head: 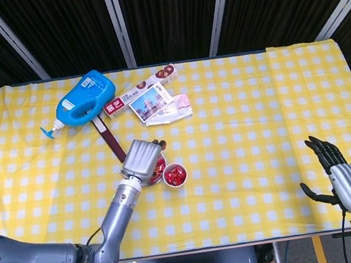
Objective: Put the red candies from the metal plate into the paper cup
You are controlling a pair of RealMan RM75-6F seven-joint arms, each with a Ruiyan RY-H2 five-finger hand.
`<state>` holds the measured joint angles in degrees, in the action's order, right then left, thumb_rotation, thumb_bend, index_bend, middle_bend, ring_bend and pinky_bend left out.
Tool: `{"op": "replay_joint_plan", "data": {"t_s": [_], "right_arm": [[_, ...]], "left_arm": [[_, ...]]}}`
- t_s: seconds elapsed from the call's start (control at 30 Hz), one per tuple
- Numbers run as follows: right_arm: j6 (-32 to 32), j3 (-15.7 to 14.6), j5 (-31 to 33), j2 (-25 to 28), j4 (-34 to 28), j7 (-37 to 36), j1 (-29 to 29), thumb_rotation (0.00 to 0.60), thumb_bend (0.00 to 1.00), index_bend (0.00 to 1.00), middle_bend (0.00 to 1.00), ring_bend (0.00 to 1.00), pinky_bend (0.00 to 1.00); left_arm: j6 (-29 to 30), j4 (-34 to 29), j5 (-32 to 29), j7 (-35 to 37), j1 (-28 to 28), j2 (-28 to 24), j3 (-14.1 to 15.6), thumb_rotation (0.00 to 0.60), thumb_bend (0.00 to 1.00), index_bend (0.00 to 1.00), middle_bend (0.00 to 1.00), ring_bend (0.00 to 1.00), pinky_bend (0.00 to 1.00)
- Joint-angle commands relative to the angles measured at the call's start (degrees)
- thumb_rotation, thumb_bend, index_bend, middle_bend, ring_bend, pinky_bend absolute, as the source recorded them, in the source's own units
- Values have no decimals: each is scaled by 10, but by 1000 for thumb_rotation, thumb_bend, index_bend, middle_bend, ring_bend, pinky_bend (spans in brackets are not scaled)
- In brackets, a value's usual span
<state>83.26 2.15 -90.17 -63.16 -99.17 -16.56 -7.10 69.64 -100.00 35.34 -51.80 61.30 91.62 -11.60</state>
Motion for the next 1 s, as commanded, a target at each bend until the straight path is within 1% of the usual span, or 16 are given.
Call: {"op": "replay_joint_plan", "data": {"t_s": [0.03,0.23,0.4,0.6,0.83,1.0], "right_arm": [[-2,0,1,-1,0,2,0,600,388,0,0,0,0],[-5,-1,2,-2,-1,8,-1,600,387,0,0,0,0],[-5,-1,6,-2,-1,8,0,600,388,0,0,0,0],[-4,0,6,0,-2,1,0,600,388,0,0,0,0],[-5,0,4,2,-3,-5,-1,600,388,0,0,0,0],[-5,1,5,3,-3,-8,-1,600,388,0,0,0,0]], "left_arm": [[-9,11,-24,8,-18,-19,15,600,279,332,394,890,987],[-35,37,-41,11,-22,-13,26,600,278,318,362,890,987],[-64,72,-44,21,-14,6,22,600,278,317,331,890,984],[-105,116,-29,38,-4,25,21,600,278,317,324,890,983],[-158,162,-11,57,8,42,28,600,281,330,315,890,984],[-174,185,-6,63,14,58,31,600,282,339,315,890,983]]}}
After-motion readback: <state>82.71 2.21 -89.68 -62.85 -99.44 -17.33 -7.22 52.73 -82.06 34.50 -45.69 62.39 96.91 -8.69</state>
